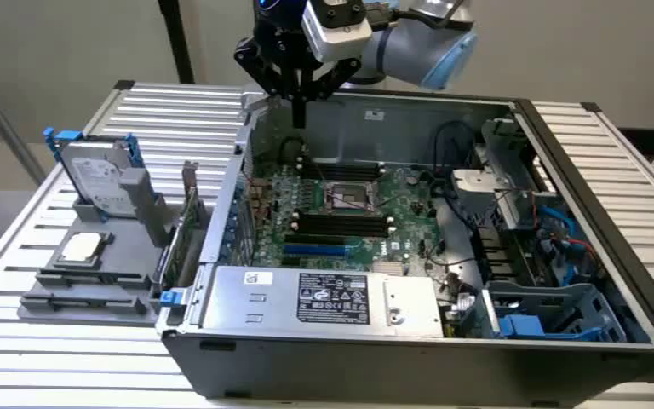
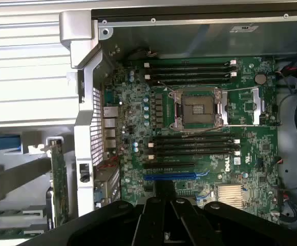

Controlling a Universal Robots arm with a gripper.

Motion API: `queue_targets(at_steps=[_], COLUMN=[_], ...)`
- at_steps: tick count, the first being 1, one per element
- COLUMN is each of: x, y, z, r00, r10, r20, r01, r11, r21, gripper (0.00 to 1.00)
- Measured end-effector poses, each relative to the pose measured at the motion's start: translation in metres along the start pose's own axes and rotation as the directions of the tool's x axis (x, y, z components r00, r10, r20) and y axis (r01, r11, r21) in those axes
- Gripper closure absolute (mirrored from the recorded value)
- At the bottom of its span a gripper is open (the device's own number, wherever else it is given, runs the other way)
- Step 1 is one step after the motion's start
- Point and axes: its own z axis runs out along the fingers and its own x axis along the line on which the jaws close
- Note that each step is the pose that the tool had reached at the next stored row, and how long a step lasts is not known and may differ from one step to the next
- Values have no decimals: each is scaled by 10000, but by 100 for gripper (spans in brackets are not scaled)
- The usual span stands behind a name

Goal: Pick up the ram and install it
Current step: 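Reach for the ram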

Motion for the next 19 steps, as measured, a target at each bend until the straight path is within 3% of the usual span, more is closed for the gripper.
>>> queue_targets(at_steps=[14, 19], x=[8, 194], y=[-2, -41], z=[-1, -6], r00=[10000, 10000], r10=[1, 1], r20=[0, 0], r01=[-1, -1], r11=[10000, 10000], r21=[0, 0], gripper=[89, 89])
